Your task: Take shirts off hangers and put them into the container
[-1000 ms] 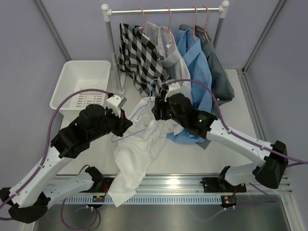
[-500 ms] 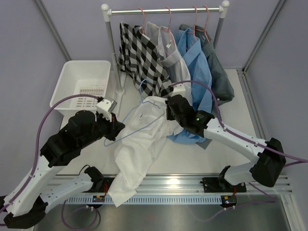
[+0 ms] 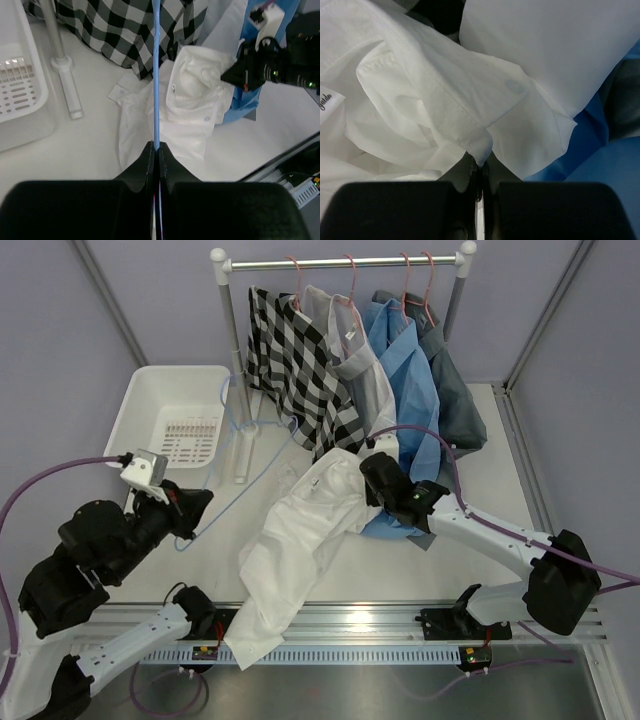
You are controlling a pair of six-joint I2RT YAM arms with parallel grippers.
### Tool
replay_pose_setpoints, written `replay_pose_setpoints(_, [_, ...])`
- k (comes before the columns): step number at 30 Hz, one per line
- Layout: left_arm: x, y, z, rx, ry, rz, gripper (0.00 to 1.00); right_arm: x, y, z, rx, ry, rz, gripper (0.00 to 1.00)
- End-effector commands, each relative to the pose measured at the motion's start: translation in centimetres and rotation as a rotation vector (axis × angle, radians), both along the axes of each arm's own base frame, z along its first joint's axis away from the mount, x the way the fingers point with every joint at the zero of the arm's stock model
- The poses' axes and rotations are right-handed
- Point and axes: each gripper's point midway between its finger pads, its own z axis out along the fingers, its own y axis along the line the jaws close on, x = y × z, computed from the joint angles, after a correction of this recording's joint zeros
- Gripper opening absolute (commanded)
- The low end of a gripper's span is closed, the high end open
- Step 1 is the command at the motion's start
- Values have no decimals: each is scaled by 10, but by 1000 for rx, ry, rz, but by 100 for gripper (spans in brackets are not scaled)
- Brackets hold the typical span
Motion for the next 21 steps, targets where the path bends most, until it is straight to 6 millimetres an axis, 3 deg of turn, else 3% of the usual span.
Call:
replay_pose_setpoints(1, [6, 27, 39, -67, -101, 140, 0, -7, 7, -11, 47, 30, 31, 0])
replay_pose_setpoints(3, [14, 41, 48, -60, -122, 235, 0, -12, 13, -14, 59, 39, 63, 0])
replay_pose_setpoints(6, [35, 46, 63, -3, -143, 327, 0, -27, 34, -16, 71, 52, 171, 0])
replay_pose_setpoints(17, [159, -18, 100, 185, -234, 454, 0, -83, 116, -11, 117, 83, 447, 0])
replay_pose_setpoints(21, [194, -24, 111, 189, -252, 479, 0, -98, 132, -4, 113, 75, 519, 7])
